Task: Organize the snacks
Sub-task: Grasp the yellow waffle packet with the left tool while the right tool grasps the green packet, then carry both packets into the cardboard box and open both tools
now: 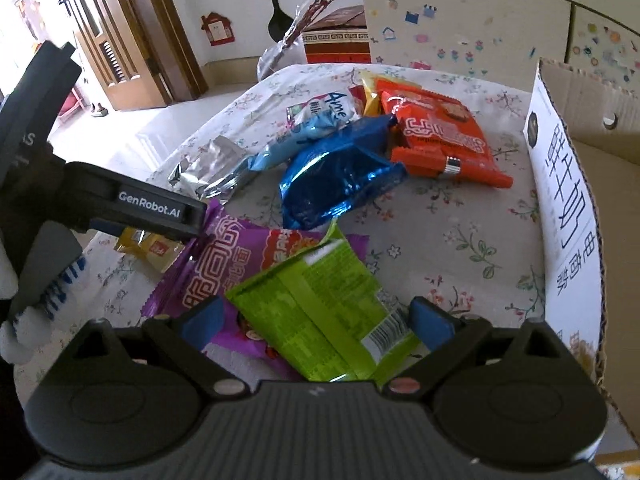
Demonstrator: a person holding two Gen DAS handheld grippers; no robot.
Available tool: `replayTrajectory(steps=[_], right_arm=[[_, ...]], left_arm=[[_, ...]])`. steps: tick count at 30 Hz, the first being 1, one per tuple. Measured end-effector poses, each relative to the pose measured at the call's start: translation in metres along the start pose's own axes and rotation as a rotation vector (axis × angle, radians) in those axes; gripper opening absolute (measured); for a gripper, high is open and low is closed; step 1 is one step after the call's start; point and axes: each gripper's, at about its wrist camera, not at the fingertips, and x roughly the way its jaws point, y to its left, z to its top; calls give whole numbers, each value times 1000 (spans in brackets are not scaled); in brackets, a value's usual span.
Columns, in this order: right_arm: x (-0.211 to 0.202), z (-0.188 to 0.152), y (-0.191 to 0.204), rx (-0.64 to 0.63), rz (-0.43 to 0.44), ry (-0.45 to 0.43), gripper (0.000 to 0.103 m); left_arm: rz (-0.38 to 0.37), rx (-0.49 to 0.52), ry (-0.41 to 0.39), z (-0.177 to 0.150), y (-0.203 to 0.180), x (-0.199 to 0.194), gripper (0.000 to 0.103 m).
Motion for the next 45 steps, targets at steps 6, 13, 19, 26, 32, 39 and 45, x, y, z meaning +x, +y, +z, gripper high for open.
replayTrajectory(steps=[6, 13, 19, 26, 32, 39, 45], right_arm=[[-3, 3, -1, 35, 48, 11, 73], [-12, 9, -2, 71, 81, -17, 70], [-20, 14, -1, 83, 97, -50, 69], [-31, 21, -2, 115, 102, -88, 69], [-53, 30, -5, 136, 93, -154, 69], [-85, 41, -19, 182, 64, -239, 70], [-107, 46, -39, 236, 28, -286, 70]], left_arm=[[-37, 36, -24, -1, -1, -10, 88], [-133, -9, -51, 0, 1, -26, 72], [-140, -26, -97, 1, 6, -42, 70], [-148, -35, -173, 9, 5, -67, 70], [-148, 11, -250, 15, -10, -88, 70], [-205, 69, -302, 16, -39, -106, 70], [-260, 110, -330, 16, -66, -118, 70]])
